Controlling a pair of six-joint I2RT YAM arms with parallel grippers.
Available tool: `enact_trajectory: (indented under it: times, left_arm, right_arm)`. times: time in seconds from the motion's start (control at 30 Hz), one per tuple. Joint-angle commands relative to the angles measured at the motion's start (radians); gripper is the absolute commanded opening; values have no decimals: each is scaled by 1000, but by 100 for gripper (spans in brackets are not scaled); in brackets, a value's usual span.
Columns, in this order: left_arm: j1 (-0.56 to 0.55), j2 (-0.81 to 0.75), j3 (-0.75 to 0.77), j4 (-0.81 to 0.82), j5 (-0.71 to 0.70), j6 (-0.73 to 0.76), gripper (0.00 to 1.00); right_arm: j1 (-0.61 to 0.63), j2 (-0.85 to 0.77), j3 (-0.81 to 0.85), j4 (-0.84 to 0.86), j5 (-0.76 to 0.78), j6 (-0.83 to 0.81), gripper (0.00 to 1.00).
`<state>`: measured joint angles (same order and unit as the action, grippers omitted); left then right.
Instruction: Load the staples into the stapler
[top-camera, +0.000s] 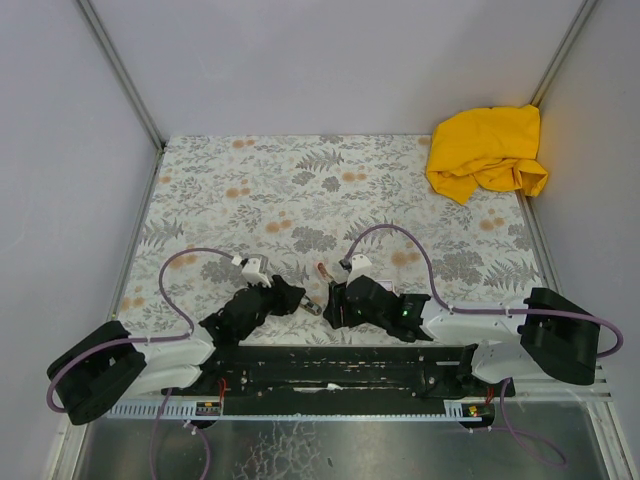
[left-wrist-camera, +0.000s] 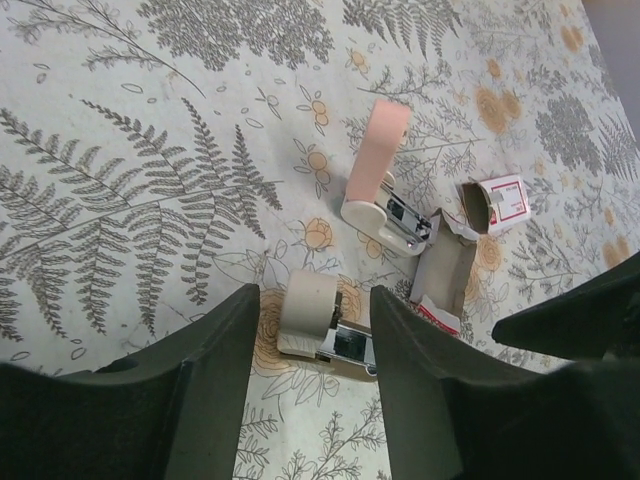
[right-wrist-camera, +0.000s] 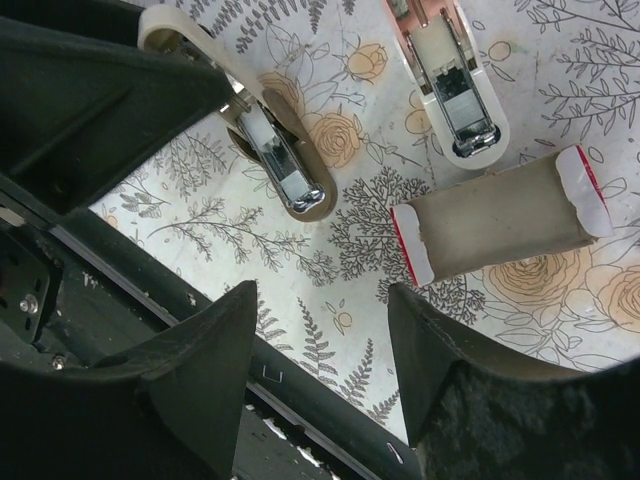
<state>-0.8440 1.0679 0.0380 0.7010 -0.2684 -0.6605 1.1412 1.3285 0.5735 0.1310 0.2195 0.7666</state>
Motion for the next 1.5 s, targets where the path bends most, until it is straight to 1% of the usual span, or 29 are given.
enact_trajectory:
  times: [0.0, 0.17, 0.3, 0.57, 0.7, 1.03, 1.2, 1.33, 1.4, 1.47]
  left_arm:
    - [-14, 11, 44, -5, 44, 48, 49]
    - [-35, 18, 75, -46, 30, 95, 51]
    - [-66, 14, 102, -103, -20, 117, 51]
    - [-170, 25, 148, -204, -160, 130, 50]
    - [-214, 47, 174, -239, -207, 127, 47]
    - [-304, 118, 244, -297, -285, 111, 47]
    - [-352, 148, 282, -328, -304, 96, 47]
    - [-370, 160, 289, -321, -289, 78, 48]
    - [-370, 146, 280, -307, -275, 74, 49]
    - [-370, 106, 263, -298, -274, 85, 52]
  right_arm:
    - [-6, 5, 3, 66, 21, 30, 62]
    - [-6, 16, 2, 74, 14, 44, 62]
    - [-6, 36, 4, 95, 1, 49, 61]
    - [-5, 104, 11, 144, -22, 59, 47]
    - [-6, 137, 12, 173, -39, 67, 43]
    - [-5, 220, 6, 218, -40, 79, 34]
    - [-6, 255, 1, 234, -32, 76, 32]
    - [-5, 252, -4, 236, -31, 67, 31]
    - [-6, 228, -7, 223, -29, 46, 33]
    - [-6, 181, -11, 190, -22, 16, 38]
